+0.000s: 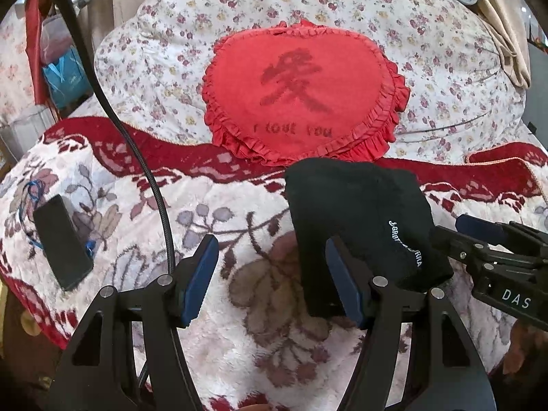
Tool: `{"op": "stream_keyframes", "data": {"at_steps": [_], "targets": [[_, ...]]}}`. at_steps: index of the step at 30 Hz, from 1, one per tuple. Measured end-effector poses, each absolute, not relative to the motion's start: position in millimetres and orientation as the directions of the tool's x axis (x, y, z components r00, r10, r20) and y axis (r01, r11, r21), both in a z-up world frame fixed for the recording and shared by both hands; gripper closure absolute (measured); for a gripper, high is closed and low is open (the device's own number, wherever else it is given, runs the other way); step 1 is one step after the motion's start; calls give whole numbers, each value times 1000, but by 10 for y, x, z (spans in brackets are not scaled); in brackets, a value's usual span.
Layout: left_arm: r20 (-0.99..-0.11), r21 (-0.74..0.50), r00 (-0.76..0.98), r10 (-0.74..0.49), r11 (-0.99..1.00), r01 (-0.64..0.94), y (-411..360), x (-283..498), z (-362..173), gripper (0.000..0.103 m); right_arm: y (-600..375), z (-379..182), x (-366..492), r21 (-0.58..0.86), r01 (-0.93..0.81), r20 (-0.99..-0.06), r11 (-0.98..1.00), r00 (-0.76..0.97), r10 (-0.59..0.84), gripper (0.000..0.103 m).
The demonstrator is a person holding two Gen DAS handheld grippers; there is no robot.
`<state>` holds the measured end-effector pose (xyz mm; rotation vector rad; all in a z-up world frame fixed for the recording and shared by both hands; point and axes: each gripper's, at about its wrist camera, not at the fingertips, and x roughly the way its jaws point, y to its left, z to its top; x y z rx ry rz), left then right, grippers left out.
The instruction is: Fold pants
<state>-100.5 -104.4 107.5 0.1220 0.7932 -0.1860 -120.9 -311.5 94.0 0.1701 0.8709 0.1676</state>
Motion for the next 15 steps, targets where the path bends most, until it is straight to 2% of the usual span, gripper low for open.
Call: {"op": "stream_keyframes", "data": {"at_steps": [5,15], "targets": [[-713,106,698,-65,974,198,-1093,-1016,1060,38,-3112,911,-1191,218,-76,-749,973,626,217,50],[-715,61,691,-106,975,213,-1100,-1020,1074,38,-3127,864,-1180,228,-70,-755,971,617,222,50]]}}
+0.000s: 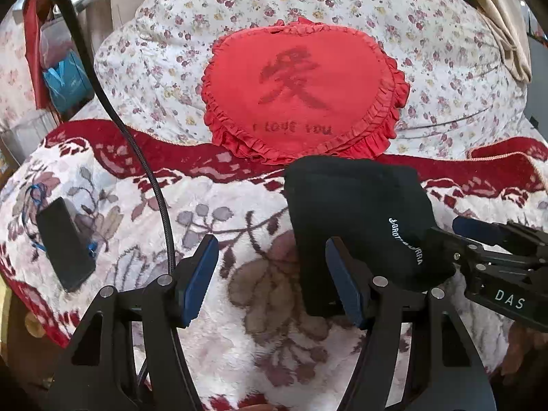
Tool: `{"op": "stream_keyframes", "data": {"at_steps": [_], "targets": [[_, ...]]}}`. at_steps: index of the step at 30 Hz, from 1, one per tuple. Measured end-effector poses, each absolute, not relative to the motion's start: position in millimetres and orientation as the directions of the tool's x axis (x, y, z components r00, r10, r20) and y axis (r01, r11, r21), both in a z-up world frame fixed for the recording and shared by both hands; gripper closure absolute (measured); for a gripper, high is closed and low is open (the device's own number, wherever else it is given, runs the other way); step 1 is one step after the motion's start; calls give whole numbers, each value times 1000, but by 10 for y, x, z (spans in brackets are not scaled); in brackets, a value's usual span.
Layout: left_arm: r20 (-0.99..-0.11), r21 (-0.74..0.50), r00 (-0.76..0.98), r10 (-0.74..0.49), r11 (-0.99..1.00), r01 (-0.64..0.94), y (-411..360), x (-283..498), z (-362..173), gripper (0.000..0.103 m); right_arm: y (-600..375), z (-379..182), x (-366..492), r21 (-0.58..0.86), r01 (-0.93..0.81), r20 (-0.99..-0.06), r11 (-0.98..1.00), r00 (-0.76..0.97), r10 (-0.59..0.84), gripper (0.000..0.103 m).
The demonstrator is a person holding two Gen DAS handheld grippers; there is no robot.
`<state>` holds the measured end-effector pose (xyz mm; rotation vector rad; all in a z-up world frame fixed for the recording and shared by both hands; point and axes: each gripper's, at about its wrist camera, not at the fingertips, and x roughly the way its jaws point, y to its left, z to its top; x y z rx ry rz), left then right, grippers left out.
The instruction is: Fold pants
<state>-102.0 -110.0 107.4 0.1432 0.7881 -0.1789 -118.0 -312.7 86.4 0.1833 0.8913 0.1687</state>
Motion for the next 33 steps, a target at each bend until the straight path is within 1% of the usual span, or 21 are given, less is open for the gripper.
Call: {"op": "stream_keyframes", "data": {"at_steps": [5,17,33], "targets": [[-710,80,698,-98,973,218,-1125,-1031,1072,38,-3118,853,-1172,229,-73,-757,971,614,225,50],[-702,76,702,-116,969,236,-1149,-1057,1084,38,-3088,856,-1172,233,-74,-757,970,612,229,50],[-707,40,694,-135,972,230,-1086,-1013,1061,38,-3079,786,-1170,241,-70,-766,968,599,233,49]]}}
